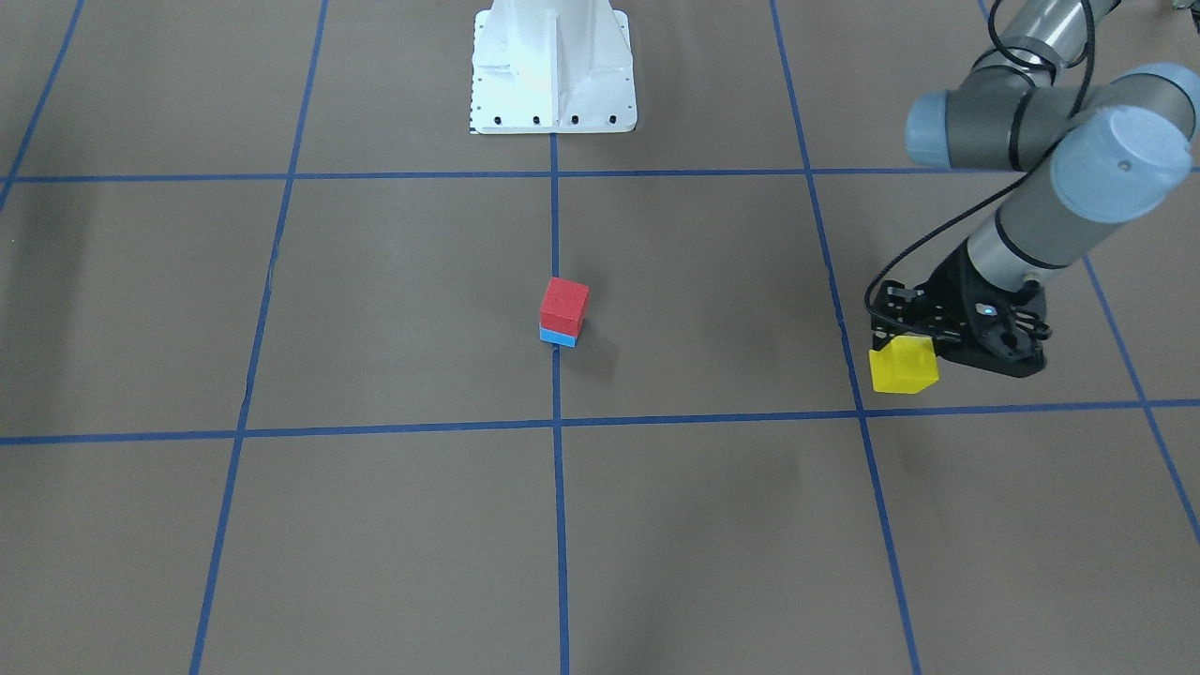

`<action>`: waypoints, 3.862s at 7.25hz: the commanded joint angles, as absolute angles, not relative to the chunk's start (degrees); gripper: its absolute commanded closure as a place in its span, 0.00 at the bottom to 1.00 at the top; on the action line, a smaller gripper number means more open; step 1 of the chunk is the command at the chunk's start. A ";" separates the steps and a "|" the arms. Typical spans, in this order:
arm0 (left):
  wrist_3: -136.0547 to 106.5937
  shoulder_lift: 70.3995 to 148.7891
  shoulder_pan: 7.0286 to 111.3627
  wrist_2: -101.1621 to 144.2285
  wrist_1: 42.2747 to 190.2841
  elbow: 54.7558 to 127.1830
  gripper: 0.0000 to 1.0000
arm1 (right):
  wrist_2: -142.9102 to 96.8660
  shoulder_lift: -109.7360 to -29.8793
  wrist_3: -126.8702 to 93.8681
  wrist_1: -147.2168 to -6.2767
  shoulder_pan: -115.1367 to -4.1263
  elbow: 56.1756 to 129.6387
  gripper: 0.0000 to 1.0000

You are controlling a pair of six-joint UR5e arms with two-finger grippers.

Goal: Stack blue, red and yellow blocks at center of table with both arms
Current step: 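Carry the yellow cube with the left gripper above the red cube, then lower the yellow cube onto the red cube and open the left gripper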

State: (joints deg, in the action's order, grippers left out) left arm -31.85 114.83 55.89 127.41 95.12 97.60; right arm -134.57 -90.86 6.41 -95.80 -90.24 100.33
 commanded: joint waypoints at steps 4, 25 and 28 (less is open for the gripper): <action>-48.31 133.12 35.81 116.25 91.85 97.22 1.00 | -134.65 -90.88 6.42 -95.80 -90.26 100.28 0.00; -44.12 139.22 31.11 109.34 89.47 90.79 0.34 | -134.65 -90.79 6.42 -95.80 -90.26 100.37 0.00; -44.90 139.04 31.20 109.60 89.56 91.66 0.01 | -134.65 -90.79 6.42 -95.80 -90.26 100.37 0.00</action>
State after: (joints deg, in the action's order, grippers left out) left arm -44.28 139.12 31.13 109.48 89.68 91.11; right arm -134.65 -90.79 6.42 -95.80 -90.26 100.37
